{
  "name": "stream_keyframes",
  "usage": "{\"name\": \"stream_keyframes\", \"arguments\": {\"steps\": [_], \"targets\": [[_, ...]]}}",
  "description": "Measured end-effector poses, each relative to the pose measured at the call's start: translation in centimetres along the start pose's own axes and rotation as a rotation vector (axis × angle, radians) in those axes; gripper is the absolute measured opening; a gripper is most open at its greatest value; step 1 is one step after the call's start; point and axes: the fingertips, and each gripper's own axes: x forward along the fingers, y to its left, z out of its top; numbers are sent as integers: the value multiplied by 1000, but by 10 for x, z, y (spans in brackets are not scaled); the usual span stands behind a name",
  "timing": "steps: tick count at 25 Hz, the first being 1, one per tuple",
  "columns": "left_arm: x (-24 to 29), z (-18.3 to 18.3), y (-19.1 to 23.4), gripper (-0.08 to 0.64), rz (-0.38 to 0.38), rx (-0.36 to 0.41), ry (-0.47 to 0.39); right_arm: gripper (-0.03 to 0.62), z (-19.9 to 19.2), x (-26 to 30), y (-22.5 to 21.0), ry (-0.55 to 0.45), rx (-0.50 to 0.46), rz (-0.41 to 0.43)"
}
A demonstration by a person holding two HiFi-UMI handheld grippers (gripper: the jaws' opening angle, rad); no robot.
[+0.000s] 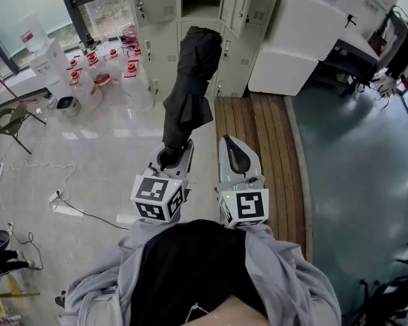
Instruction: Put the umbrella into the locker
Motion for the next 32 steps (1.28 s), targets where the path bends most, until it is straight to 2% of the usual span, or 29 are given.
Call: {"name": "stream_keyframes", "arguments": {"steps": [10, 20, 28, 32], "targets": [[9, -5, -3, 80, 3, 2, -6, 3, -6, 3, -12, 0, 3, -13], [25, -9, -4, 80, 12, -28, -7, 3, -13, 11, -27, -10, 22, 35], [51, -10, 23, 80, 19, -48, 8, 3, -28, 47, -36, 10, 47, 41], [80, -7, 45, 80, 8, -52, 0, 3, -39, 80, -49, 14, 20, 37]]}}
